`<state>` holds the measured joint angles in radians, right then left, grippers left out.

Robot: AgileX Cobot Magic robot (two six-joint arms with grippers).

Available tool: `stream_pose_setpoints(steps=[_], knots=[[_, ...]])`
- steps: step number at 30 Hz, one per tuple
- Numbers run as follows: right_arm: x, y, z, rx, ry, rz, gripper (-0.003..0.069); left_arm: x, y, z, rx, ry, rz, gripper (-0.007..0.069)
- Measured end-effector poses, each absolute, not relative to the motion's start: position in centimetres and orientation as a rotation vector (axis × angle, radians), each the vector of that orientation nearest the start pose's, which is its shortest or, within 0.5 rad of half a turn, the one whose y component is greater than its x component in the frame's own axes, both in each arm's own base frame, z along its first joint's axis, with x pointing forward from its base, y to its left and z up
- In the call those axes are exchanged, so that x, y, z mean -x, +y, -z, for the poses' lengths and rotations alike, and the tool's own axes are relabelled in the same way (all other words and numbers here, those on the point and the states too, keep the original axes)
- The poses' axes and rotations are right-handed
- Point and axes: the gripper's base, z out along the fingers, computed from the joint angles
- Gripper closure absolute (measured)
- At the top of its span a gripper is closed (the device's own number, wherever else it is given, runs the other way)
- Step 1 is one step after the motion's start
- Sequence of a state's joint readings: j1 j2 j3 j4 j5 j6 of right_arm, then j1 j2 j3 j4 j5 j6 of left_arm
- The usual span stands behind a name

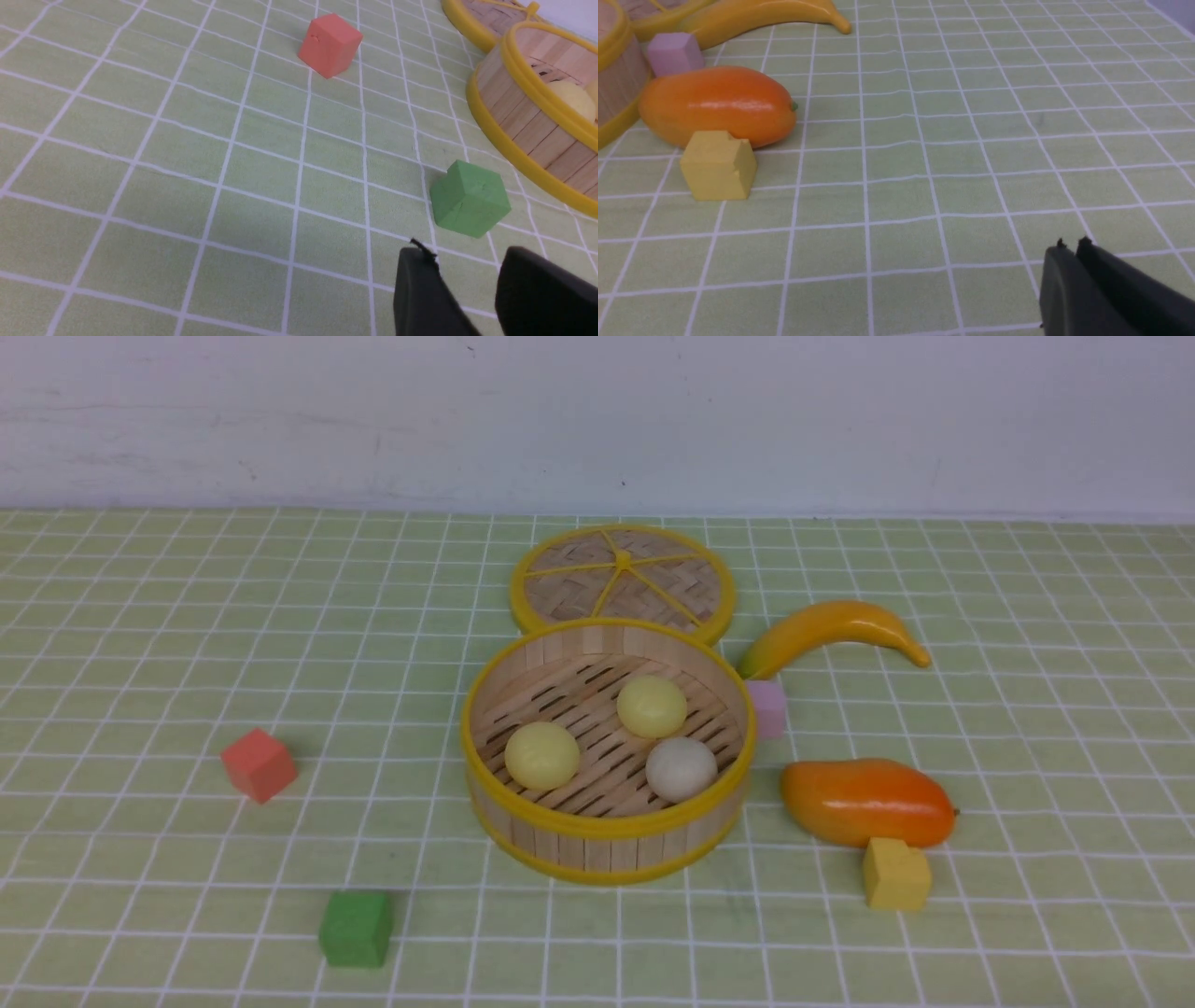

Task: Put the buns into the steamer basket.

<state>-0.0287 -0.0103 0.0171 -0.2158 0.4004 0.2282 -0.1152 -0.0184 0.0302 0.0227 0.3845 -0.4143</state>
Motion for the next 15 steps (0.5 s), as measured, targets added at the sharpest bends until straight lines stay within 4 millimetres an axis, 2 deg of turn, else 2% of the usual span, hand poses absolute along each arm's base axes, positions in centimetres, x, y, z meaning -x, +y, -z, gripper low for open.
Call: stream_pose_setpoints(steps=[15], knots=[[-5.15, -0.91, -17.29, -0.111, 1.878, 0.078, 0.0606, -5.17, -0.52, -16.95, 0.268, 1.875, 0.340, 0.0386]])
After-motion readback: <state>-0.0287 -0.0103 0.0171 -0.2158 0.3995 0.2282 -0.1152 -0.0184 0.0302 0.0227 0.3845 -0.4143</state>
